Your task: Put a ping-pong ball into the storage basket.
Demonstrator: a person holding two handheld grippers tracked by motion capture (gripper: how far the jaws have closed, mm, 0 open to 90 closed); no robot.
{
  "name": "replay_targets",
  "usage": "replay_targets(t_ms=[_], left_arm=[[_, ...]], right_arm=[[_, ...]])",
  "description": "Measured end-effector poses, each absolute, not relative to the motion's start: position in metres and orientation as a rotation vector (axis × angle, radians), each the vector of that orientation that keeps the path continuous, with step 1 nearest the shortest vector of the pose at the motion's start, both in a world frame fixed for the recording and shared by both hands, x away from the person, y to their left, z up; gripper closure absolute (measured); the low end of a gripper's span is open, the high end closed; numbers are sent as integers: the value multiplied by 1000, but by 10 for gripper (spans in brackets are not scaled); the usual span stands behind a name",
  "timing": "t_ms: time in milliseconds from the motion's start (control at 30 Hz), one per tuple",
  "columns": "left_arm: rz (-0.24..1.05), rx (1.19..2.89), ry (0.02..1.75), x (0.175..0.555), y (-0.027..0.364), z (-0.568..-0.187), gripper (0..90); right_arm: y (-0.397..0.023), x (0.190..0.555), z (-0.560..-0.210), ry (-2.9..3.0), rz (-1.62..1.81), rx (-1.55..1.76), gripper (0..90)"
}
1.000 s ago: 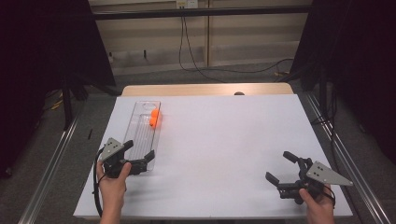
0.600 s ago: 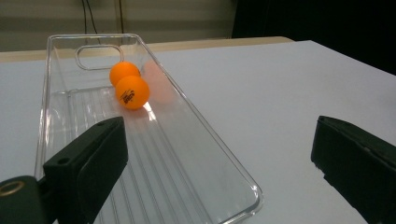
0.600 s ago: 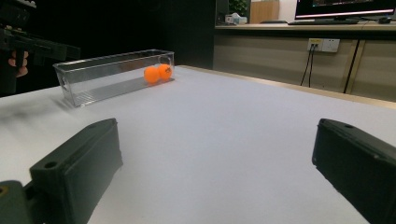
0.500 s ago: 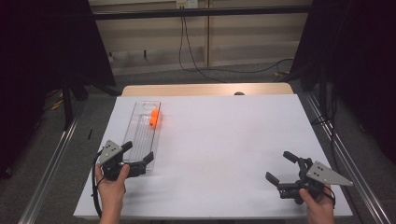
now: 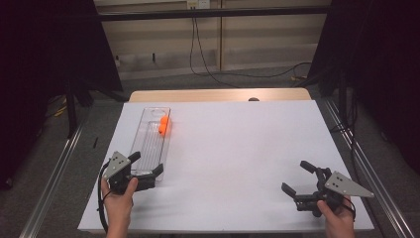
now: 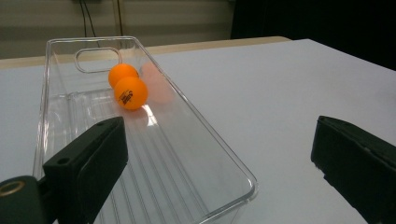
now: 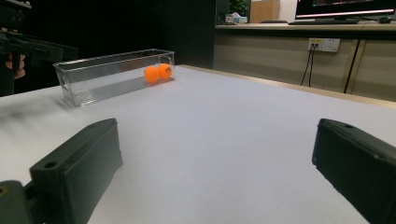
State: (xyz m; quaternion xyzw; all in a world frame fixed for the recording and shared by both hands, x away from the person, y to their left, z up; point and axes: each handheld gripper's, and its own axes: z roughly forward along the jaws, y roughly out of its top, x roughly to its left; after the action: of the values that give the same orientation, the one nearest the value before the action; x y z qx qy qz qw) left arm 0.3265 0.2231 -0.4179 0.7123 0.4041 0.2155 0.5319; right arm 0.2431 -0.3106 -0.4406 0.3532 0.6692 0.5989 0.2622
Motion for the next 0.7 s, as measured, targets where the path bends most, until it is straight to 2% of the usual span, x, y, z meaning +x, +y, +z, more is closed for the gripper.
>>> replay_targets(t_ms=[700], left_arm=[[515,1685,957,321,227,-424,40]], right_arm=[[-309,243,-441,1816,1619,956,8]])
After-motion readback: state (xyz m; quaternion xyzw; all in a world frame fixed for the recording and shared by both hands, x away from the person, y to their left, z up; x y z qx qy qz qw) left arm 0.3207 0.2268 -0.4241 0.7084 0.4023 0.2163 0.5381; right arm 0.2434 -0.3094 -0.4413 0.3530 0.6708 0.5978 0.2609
